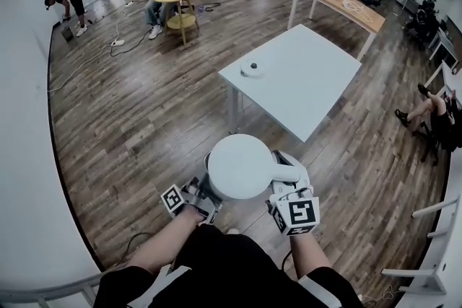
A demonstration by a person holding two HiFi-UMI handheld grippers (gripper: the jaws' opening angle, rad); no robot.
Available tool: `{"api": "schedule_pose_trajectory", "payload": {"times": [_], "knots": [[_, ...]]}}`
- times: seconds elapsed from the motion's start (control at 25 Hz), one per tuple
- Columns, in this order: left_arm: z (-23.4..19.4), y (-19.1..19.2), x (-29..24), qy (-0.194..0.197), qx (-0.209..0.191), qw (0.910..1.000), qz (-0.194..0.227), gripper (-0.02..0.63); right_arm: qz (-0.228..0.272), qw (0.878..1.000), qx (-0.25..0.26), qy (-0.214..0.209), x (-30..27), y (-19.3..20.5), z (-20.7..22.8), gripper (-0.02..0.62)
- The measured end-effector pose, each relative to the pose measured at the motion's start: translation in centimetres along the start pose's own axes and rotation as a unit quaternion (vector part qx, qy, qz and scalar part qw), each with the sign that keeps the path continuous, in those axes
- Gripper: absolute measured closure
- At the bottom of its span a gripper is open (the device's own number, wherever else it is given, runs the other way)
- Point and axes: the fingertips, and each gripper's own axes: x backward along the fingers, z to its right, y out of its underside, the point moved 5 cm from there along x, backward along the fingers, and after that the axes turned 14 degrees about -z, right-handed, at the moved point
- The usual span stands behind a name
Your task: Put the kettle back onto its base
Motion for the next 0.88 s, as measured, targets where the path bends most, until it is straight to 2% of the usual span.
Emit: {"api": "schedule_pose_trajectory", "payload": {"times": [0.36, 0.88], "knots": [[-1.4, -3.6, -1.9, -0.001, 0.012, 0.9999, 0.001, 0.385, -0.011, 1.0, 0.003, 0.005, -4.3, -1.0, 0.8, 0.589], [-2.1, -12.4, -7.1, 0.015, 0.014, 0.9997, -0.013, 0.385, -0.005, 1.0, 0.02, 0.02, -12.9, -4.4, 1.7, 0.589]]}}
